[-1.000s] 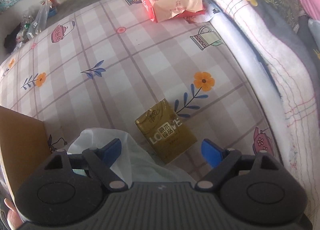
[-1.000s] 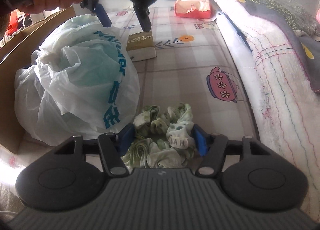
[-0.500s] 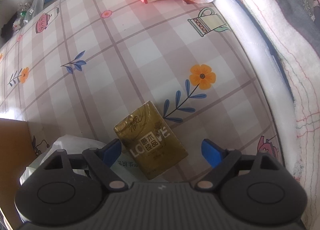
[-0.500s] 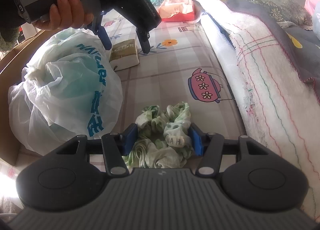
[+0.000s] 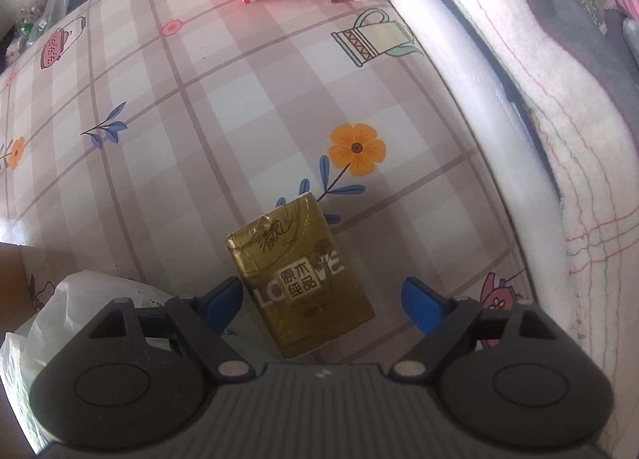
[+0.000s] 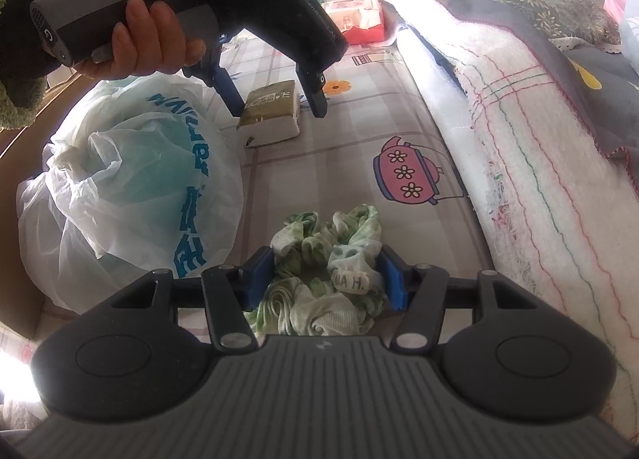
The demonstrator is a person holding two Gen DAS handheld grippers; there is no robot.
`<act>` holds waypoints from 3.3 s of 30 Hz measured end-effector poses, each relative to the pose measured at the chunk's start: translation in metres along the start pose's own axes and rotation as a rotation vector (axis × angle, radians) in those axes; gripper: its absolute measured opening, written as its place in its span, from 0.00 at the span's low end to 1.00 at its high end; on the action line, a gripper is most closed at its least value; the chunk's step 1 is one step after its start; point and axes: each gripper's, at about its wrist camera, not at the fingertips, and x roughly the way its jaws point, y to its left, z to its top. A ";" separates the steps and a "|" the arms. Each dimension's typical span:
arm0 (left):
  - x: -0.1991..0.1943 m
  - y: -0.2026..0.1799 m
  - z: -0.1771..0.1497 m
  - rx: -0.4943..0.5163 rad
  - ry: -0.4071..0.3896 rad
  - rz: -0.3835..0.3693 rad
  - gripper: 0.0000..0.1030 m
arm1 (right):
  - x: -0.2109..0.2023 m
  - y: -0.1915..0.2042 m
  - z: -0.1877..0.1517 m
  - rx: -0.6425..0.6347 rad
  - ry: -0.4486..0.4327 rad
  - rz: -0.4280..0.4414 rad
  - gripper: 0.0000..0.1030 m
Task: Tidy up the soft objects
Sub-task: 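Close the left gripper on the gold pack while the right gripper grasps the scrunchie, then carry the gold pack and scrunchie into the box and open both grippers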
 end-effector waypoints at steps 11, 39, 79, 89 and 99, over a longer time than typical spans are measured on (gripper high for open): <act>-0.002 0.002 -0.010 -0.020 -0.039 -0.022 0.62 | -0.003 -0.003 -0.001 0.028 -0.015 -0.021 0.37; -0.217 0.103 -0.177 -0.139 -0.510 -0.206 0.62 | -0.076 0.002 0.008 0.182 -0.204 0.051 0.18; -0.084 0.305 -0.391 -0.504 -0.161 -0.131 0.64 | -0.054 0.327 0.094 -0.313 0.088 0.618 0.19; -0.129 0.326 -0.418 -0.604 -0.314 -0.167 0.74 | -0.025 0.355 0.093 -0.386 0.155 0.627 0.20; -0.151 0.324 -0.415 -0.631 -0.410 -0.136 0.78 | -0.019 0.362 0.092 -0.407 0.145 0.620 0.20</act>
